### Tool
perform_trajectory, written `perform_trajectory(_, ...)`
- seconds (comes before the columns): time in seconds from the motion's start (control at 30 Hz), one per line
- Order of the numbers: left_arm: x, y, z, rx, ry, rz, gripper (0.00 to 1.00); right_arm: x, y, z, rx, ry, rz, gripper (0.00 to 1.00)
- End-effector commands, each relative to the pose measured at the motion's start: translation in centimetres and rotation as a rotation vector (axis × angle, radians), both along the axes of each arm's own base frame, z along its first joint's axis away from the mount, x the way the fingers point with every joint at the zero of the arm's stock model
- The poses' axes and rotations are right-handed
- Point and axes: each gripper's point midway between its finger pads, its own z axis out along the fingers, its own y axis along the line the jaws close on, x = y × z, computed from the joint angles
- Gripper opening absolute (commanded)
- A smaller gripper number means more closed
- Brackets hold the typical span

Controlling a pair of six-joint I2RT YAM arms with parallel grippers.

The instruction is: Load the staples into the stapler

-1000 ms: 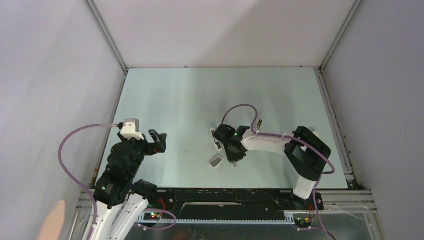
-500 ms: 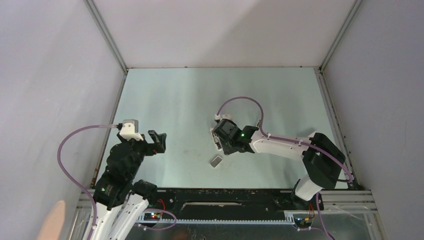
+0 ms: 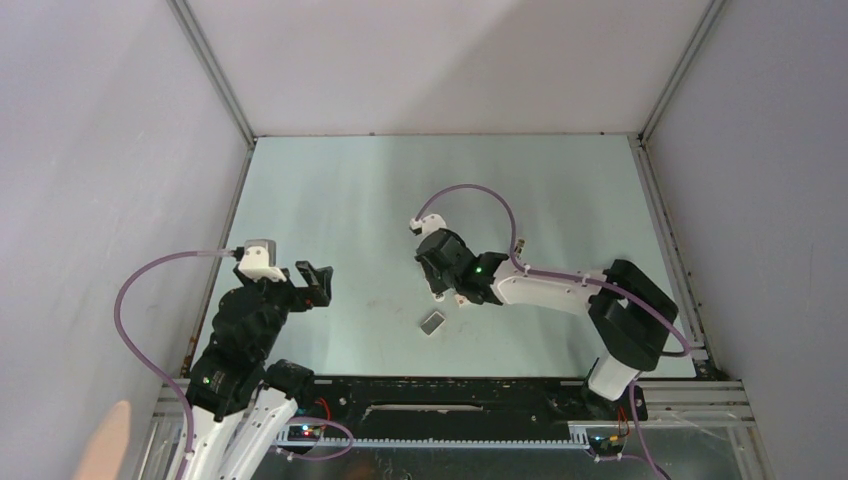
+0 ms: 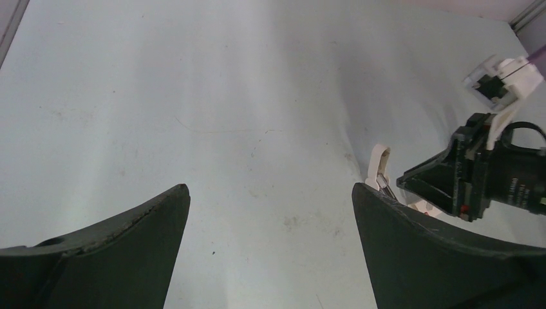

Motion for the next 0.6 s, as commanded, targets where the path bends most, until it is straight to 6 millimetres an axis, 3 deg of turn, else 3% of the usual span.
perform_trajectory(0.0, 0.2, 0.0, 0.7, 0.007, -0.035, -0.01, 1.0, 1.4, 1.3, -0.5, 0.014, -0.054, 0.022, 0.13)
perform_trajectory(0.27, 0.2, -0.1, 0.7, 0.005, -0.035, -0.013, 1.0, 1.9, 1.2, -2.7, -0.021, -0.044, 0.014, 0.12)
perform_trajectory(0.57, 0.3, -0.2, 0.7, 0.005, -0.033, -0.015, 1.0, 2.4, 0.9, -3.2, -0.045, -0.061, -0.011, 0.1)
